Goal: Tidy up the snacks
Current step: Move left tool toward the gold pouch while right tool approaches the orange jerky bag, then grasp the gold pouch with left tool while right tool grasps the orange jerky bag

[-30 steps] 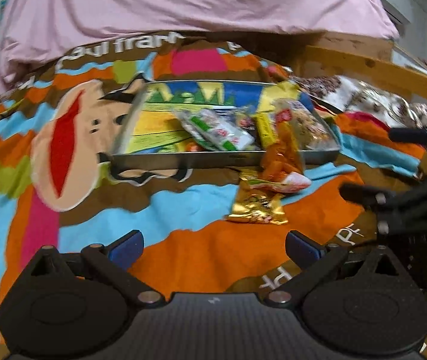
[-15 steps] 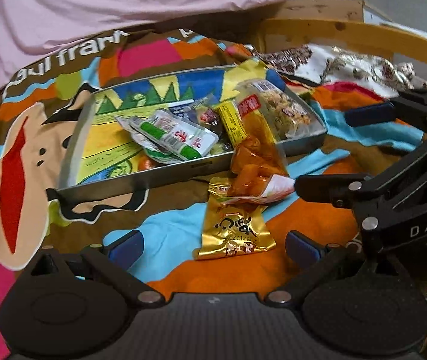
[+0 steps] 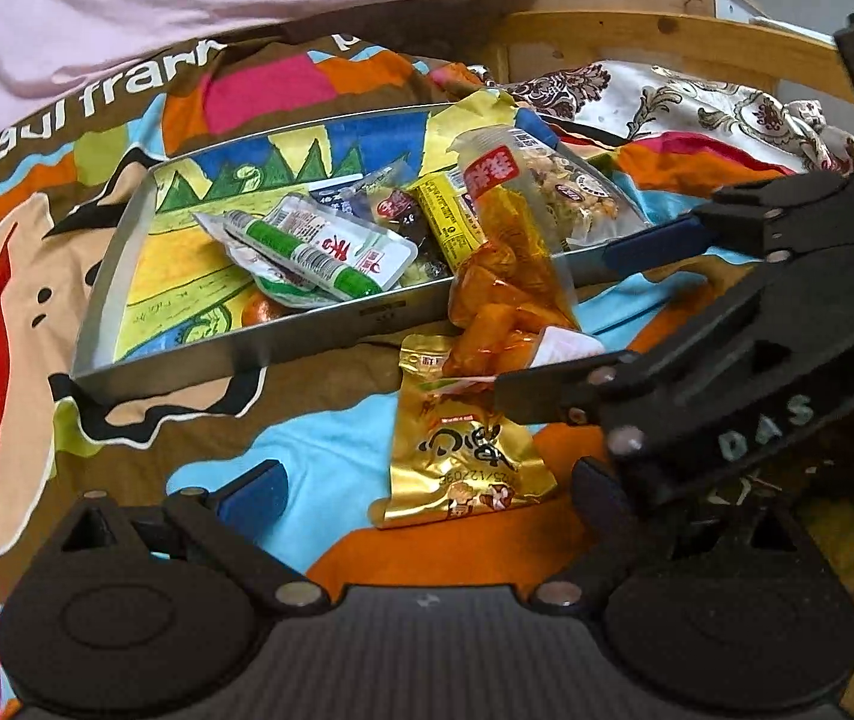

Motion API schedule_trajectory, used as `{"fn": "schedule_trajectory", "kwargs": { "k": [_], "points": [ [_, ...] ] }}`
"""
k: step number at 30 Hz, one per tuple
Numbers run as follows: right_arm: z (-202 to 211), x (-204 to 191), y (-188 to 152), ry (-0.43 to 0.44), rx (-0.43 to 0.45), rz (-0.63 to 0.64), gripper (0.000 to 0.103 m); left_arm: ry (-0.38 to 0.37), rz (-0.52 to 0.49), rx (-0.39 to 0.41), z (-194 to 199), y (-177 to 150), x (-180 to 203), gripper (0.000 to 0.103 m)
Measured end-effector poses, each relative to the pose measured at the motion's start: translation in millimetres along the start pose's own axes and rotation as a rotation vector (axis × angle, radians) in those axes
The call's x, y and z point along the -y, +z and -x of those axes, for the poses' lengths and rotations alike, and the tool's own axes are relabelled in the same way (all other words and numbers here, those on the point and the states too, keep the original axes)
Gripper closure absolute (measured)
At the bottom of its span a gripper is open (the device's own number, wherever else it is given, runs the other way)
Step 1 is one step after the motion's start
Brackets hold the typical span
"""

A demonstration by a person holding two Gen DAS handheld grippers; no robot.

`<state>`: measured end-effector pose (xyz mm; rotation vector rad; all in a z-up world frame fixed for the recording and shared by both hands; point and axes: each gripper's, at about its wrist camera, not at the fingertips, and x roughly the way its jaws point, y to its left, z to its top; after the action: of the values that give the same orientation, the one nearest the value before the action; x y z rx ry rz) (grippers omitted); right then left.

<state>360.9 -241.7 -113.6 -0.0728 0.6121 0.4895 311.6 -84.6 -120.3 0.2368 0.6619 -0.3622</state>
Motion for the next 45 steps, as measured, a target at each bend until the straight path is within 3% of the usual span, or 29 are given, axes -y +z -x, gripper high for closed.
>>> {"fn": "schedule_trajectory", "kwargs": {
  "k": [2,6,13,19,29,40,45],
  "points": [
    [-1,6,1,0.022,0.004,-0.040,0.010,-0.004,0.006,0.000,1,0,-1,0.001],
    [1,13,1,0.040,0.012,-0.089,0.032,-0.012,0.008,0.011,3,0,-3,0.001],
    [13,28,3,0.055,-0.007,-0.207,0.043,-0.044,-0.010,0.026,5,2,-1,0.010],
    [27,44,3,0.048,-0.032,-0.309,0.043,-0.072,0.002,0.028,1,9,-1,0.017],
    [39,64,2,0.020,-0.033,-0.390,0.043,-0.066,0.075,-0.021,-17,16,-4,0.045],
    [46,48,0,0.015,-0.058,-0.331,0.043,-0.038,0.082,-0.028,3,17,1,0.047],
    [43,42,-4,0.004,-0.053,-0.303,0.034,-0.032,0.087,-0.034,7,15,2,0.047]
  ]
}}
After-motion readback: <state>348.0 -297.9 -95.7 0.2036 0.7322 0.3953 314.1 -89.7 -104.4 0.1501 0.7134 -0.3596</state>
